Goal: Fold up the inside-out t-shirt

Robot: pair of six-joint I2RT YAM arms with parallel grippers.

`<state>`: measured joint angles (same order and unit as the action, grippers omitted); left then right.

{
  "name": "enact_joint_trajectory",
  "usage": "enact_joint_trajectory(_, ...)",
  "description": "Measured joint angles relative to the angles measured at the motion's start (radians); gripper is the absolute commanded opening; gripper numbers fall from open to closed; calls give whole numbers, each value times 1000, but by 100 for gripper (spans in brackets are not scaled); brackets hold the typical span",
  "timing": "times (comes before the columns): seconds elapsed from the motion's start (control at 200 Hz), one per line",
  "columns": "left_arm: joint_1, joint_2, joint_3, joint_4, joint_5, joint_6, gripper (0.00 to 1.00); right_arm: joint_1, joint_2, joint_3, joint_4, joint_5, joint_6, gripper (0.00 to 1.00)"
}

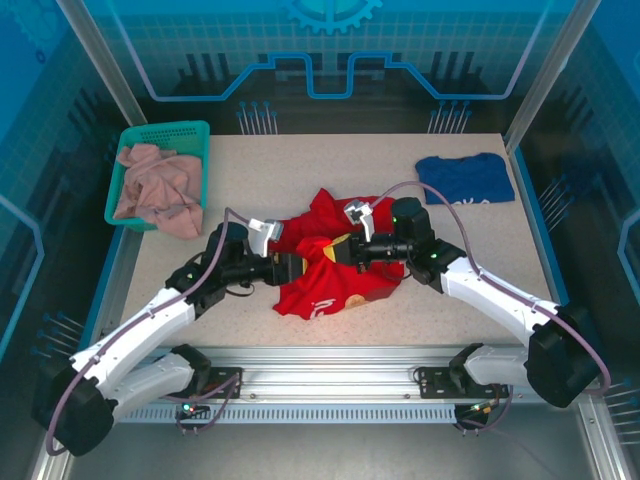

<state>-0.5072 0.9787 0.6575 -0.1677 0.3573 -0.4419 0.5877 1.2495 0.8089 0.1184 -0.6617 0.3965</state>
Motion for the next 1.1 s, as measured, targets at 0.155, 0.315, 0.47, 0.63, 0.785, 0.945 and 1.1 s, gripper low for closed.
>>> enact_joint_trajectory(0.155, 0, 9, 0, 0, -37, 8, 53, -1, 0, 0, -10, 0, -1, 0)
enact_joint_trajectory(0.315, 0, 9, 2, 2, -60, 24, 29, -2, 0, 0, -15, 0, -5, 0)
enact_joint_trajectory(0.47, 0, 8, 8, 7, -54, 34, 0, -6, 0, 0, -22, 0, -9, 0)
enact_joint_trajectory(0.63, 5, -10, 43, -5, 19, 22, 0, -9, 0, 7, -94, 44, -40, 17)
enact_joint_trajectory(0.785, 21, -48, 80, -6, 149, -24, 0, -16, 0, 35, -240, 160, -101, 30)
enact_joint_trajectory(0.945, 46, -57, 105, -32, 202, -39, 0, -10, 0, 45, -333, 246, -161, 37)
enact_joint_trajectory(1.1, 55, -49, 111, -52, 217, -53, 0, 60, -32, 75, -392, 327, -243, 45)
